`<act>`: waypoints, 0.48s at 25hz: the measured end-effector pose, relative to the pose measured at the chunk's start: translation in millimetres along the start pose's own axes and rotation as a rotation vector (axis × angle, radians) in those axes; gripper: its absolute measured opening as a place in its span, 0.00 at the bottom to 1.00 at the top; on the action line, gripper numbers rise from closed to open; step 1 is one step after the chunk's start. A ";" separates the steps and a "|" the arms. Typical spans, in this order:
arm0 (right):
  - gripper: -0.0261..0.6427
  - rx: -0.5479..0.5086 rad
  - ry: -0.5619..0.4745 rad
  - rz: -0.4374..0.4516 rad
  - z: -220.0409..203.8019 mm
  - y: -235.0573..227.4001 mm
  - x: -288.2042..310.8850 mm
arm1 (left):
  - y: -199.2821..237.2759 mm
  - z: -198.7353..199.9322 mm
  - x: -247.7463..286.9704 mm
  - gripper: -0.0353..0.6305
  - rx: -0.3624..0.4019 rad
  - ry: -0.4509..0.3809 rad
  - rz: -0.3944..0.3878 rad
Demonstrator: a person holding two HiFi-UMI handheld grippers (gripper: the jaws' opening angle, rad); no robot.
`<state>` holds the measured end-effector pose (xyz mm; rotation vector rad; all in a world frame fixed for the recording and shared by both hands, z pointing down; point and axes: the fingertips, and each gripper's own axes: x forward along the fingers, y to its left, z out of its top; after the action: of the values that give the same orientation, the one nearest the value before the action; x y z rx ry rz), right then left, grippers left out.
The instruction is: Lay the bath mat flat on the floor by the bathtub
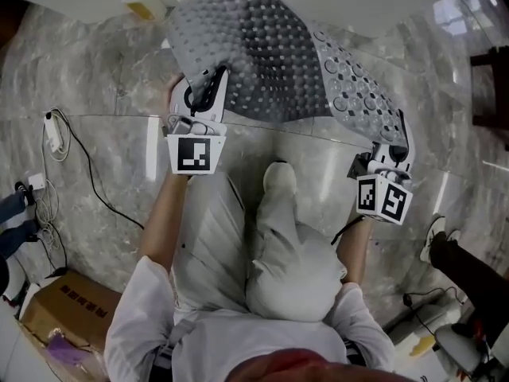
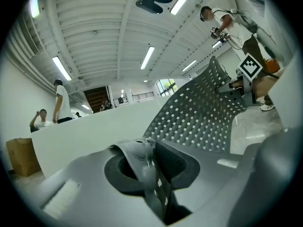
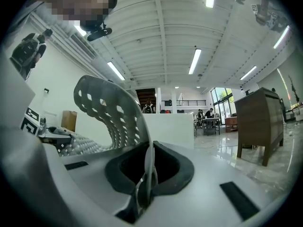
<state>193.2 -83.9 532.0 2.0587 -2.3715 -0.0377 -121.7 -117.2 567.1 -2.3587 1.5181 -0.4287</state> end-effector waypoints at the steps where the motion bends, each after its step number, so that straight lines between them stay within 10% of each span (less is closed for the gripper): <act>1: 0.06 0.001 0.017 0.001 -9.4 -1.5 0.5 | -6.5 -10.9 0.3 0.15 -0.005 0.020 -0.022; 12: 0.06 0.031 0.228 -0.041 -122.0 -14.0 6.5 | -58.0 -120.2 27.5 0.15 -0.094 0.236 -0.270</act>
<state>208.2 -94.4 653.6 2.0030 -2.2087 0.2230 -111.7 -130.3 702.3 -2.6789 1.3401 -0.7372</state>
